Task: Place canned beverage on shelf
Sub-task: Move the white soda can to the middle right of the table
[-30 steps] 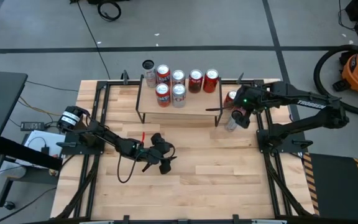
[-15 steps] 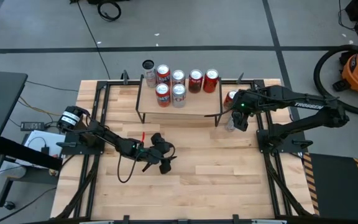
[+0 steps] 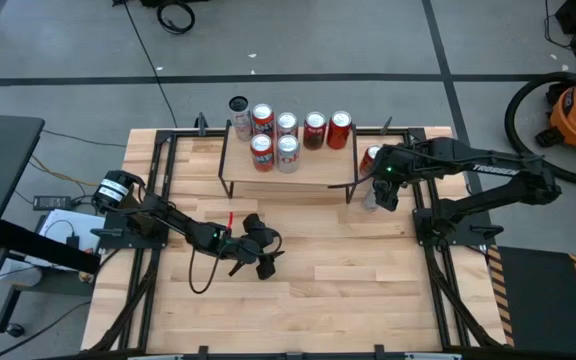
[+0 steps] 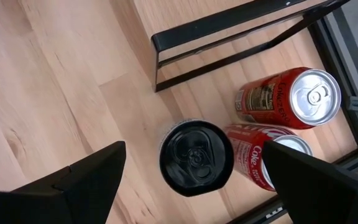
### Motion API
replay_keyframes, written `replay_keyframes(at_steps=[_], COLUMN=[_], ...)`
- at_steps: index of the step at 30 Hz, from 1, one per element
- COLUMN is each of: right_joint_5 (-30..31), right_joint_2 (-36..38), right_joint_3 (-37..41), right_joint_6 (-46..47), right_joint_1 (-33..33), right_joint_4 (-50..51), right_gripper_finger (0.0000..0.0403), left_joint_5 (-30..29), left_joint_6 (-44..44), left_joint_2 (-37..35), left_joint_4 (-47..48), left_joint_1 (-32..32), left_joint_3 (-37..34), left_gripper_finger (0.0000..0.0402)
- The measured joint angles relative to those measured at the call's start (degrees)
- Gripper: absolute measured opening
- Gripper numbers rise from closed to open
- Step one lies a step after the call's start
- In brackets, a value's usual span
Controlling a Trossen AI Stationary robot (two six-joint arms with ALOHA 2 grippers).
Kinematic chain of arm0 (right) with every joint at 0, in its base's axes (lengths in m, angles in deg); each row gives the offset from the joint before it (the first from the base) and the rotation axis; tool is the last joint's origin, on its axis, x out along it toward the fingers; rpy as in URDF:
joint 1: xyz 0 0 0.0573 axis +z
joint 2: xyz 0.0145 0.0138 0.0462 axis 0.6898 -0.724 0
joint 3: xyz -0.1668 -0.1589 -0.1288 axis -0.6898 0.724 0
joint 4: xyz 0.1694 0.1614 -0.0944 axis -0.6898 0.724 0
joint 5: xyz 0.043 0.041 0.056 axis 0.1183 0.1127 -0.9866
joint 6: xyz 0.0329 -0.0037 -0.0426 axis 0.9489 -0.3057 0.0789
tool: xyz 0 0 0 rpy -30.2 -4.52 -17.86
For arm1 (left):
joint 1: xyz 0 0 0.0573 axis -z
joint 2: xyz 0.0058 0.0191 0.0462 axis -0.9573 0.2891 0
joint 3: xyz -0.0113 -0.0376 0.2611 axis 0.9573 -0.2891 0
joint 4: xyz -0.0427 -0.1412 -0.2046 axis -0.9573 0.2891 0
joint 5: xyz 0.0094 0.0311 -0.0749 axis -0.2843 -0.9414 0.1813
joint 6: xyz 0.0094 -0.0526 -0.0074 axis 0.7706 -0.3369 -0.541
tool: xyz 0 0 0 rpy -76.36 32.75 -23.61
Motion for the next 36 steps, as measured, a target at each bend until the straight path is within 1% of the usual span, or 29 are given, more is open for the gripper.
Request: replay_keyframes(at_steps=[23,27,31,36], right_joint_5=[0.11,-1.29,-1.42,-1.36], right_joint_2=[-2.51,-2.77,-3.65,-4.94], right_joint_3=[0.02,0.02,0.02,0.02], right_joint_6=[-2.35,-1.82,-1.11,-2.35], right_joint_1=[-0.04,-0.07,-0.07,-0.07], right_joint_4=[0.11,0.78,1.38,1.26], right_gripper_finger=[0.0387,0.0387,0.0387,0.0387], left_joint_5=[0.02,0.03,0.39,0.66], left_joint_6=[0.05,0.04,0.04,0.01], left_joint_2=[-0.01,0.01,0.01,0.01], left_joint_4=[-0.40,-0.40,-0.42,-0.44], left_joint_1=[0.00,0.00,-0.28,-0.55], left_joint_3=[0.00,0.00,0.00,0.00], left_gripper_finger=[0.0274,0.0274,0.0274,0.0274])
